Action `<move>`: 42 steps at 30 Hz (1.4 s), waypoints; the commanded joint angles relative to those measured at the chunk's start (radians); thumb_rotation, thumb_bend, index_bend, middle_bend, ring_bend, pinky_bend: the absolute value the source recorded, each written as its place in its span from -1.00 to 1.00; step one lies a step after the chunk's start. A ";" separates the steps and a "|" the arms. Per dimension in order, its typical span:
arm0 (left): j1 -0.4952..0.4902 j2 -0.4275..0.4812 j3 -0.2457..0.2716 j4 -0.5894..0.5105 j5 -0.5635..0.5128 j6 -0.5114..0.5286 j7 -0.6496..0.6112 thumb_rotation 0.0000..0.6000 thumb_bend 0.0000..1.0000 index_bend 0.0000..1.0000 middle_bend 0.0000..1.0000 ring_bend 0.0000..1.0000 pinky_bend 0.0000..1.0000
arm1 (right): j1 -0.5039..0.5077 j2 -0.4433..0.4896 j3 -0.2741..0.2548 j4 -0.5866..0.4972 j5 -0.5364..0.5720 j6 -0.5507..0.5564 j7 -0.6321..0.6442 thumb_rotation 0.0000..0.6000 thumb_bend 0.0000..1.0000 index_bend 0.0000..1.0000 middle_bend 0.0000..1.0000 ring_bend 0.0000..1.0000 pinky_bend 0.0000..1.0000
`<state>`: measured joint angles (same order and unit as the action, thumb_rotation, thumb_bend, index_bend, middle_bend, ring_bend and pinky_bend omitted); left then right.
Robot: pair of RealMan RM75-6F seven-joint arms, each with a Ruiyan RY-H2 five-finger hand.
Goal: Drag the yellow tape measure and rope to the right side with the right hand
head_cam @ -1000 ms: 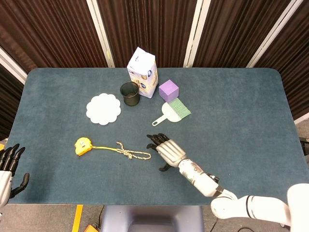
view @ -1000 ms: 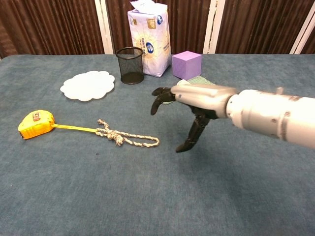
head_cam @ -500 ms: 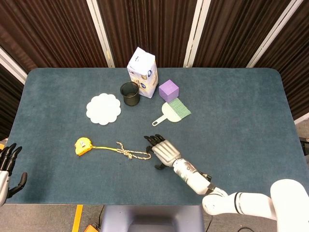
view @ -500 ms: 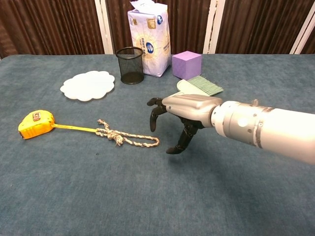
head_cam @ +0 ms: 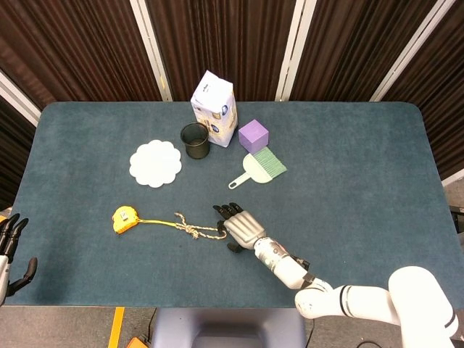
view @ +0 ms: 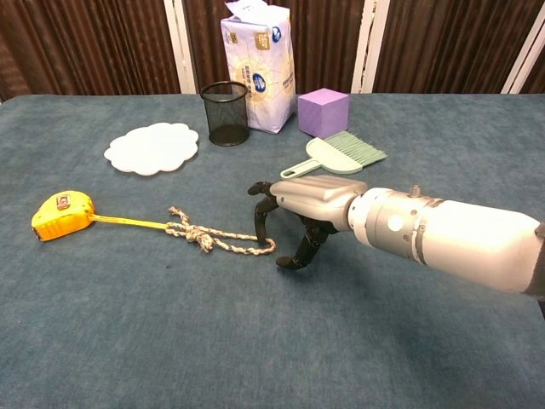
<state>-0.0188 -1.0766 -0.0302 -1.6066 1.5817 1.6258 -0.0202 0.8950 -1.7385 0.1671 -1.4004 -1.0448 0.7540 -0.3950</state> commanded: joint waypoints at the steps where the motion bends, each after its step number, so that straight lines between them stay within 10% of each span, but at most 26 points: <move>1: 0.001 0.000 0.000 0.003 0.002 0.002 -0.004 1.00 -0.07 -0.91 -1.00 -1.00 -0.85 | 0.002 -0.001 -0.003 0.001 0.000 0.003 0.000 1.00 -0.14 0.04 -1.00 -1.00 -1.00; 42: 0.009 0.013 -0.008 0.008 -0.002 0.014 -0.046 1.00 -0.07 -0.91 -1.00 -1.00 -0.85 | 0.007 0.003 -0.057 0.015 0.005 0.052 -0.053 1.00 -0.12 0.54 -0.98 -1.00 -1.00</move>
<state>-0.0099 -1.0641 -0.0372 -1.5986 1.5806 1.6393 -0.0655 0.9056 -1.7391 0.1125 -1.3809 -1.0380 0.8024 -0.4457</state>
